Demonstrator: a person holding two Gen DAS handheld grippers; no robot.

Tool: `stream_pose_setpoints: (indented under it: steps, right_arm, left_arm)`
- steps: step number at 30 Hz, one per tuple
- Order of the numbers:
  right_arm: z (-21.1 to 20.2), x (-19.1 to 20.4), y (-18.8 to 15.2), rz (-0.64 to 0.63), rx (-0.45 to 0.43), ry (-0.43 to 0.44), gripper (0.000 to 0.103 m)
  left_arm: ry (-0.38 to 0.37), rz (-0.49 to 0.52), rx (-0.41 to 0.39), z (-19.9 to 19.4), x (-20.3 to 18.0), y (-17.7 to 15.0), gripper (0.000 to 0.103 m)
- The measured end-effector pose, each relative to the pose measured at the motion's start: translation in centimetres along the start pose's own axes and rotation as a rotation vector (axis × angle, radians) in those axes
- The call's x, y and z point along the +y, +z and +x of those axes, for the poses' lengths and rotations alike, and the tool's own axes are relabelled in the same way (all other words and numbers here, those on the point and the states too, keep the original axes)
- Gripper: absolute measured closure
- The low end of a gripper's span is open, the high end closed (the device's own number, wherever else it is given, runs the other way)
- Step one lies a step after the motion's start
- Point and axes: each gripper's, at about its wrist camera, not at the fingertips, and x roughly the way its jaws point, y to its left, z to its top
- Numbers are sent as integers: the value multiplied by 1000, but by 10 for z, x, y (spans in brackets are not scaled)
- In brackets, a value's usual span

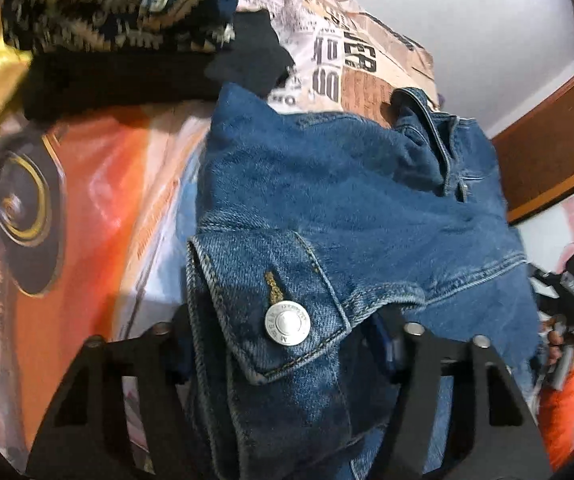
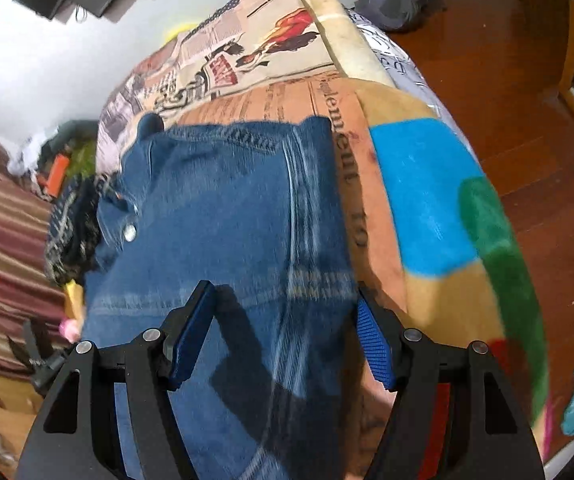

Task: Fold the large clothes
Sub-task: 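Grasp and lift the buttoned cuff with the left tool while the right tool grips the jacket side seam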

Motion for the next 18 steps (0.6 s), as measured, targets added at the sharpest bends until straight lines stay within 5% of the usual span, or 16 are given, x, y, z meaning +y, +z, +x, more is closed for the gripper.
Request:
stream_pose_setpoints:
  steps: [1, 3, 6, 18]
  right_arm:
    - [0, 1, 1, 5, -4, -4, 40]
    - [1, 5, 4, 14, 0, -53, 65]
    - [-14, 12, 9, 26, 2, -43, 84]
    - [-100, 88, 20, -216, -199, -26, 88]
  left_arm:
    - [36, 22, -18, -2, -6, 0, 53]
    - [88, 71, -35, -5, -16, 2, 64]
    - [142, 144, -70, -16, -31, 8, 70]
    - [85, 246, -267, -78, -78, 69, 76]
